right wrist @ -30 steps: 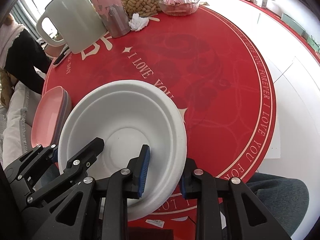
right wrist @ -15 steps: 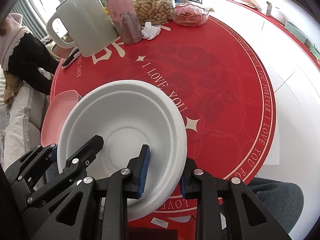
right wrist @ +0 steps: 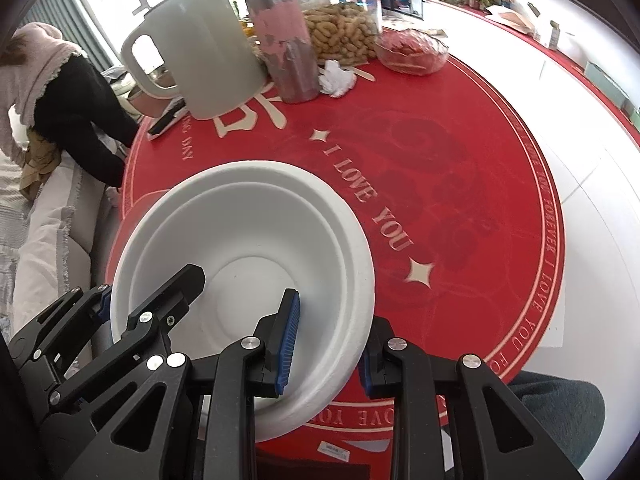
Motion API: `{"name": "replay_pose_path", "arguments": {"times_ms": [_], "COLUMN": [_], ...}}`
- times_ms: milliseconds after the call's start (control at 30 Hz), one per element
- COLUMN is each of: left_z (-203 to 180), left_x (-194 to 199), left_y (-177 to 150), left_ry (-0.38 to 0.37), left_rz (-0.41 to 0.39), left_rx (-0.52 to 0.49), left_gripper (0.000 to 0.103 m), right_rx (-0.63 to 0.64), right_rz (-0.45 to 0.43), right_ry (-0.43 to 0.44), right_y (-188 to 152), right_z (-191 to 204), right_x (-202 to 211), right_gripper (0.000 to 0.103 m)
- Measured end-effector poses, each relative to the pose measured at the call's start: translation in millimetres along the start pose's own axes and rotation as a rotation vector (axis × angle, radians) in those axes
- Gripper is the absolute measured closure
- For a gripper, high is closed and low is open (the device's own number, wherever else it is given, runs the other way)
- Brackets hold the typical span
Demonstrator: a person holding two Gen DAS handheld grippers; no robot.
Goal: Organize plates and bowls
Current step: 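Lift the bowl stack with both grippers and carry it toward the pink plates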
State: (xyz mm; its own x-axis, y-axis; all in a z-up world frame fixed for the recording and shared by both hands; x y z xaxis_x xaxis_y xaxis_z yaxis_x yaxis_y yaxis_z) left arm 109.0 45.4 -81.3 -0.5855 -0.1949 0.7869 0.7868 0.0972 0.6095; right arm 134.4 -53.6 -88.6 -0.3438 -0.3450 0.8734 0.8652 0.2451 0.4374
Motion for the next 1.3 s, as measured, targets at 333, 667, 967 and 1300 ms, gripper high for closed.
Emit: {"name": "replay_pose_path", "arguments": {"times_ms": [333, 667, 967, 1300], "left_z": [53, 111, 138, 142], "left_x": [20, 23, 4, -20], "left_y": [3, -5, -28, -47], "left_ry": [0.072, 0.120, 0.114, 0.086], "left_rz": [-0.021, 0.005, 0.073, 0.132], "left_rx": [0.062, 0.118, 0.172, 0.197], "left_gripper": [0.075, 0.074, 0.074, 0.074], "right_rx": [0.083, 0.156, 0.204, 0.205], "right_rz": [0.003, 0.061, 0.129, 0.183], "right_ry": [0.051, 0.105, 0.087, 0.051], "right_y": [14, 17, 5, -7], "right_z": [60, 121, 149, 146], "right_x": [2, -15, -43, -70], "right_gripper": [0.074, 0.074, 0.074, 0.074]}}
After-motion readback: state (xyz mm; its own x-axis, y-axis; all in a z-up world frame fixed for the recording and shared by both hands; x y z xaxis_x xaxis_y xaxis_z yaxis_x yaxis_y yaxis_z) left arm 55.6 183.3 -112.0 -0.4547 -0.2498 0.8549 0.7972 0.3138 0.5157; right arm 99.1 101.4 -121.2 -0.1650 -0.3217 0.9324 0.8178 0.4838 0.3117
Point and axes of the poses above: each gripper's, at about its wrist camera, not at the fingertips, and x roughly against the way its jaws point, z to its left, y to its top, the point moved 4 cm from there along -x, roughly the way its jaws point, and after that the axes turned 13 degrees about -x, right-handed, at the moved point
